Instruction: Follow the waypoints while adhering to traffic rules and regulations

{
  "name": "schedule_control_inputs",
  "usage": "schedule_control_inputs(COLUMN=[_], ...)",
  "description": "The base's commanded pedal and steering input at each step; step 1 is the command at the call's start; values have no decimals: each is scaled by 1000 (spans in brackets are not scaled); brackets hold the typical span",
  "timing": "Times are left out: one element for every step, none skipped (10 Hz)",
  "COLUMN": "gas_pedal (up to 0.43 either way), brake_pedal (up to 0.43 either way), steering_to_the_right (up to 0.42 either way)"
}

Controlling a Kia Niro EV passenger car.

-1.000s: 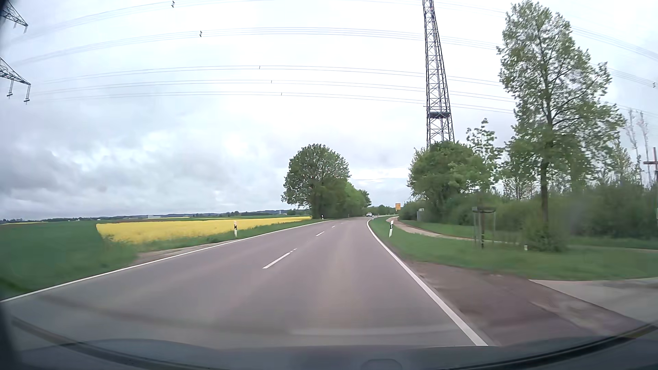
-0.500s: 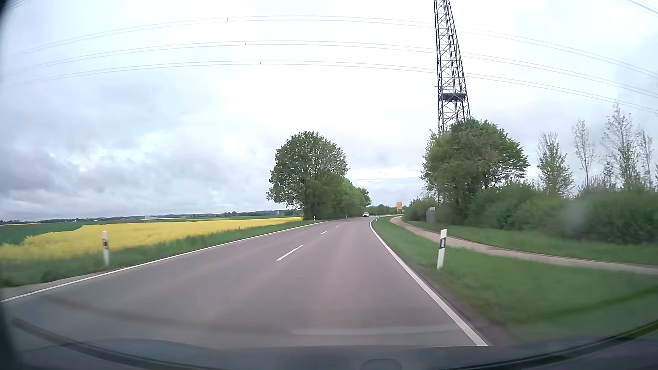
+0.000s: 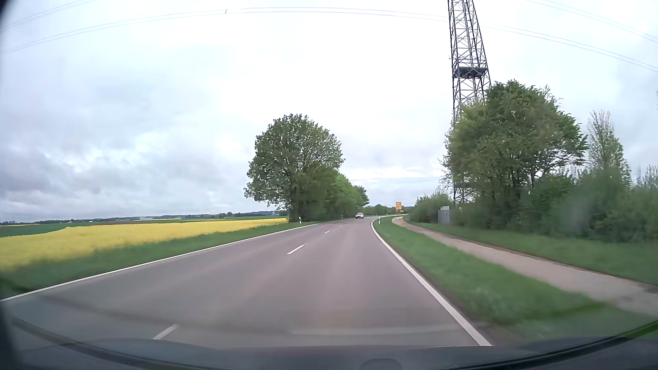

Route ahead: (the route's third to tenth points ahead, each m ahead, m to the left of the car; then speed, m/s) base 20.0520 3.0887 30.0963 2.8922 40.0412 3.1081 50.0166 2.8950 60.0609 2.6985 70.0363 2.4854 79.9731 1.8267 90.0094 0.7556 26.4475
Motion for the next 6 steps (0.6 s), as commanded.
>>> schedule_control_inputs(gas_pedal=[209,209,197,197,197,189], brake_pedal=[0,0,0,0,0,0], steering_to_the_right=[7,7,7,7,7,7])
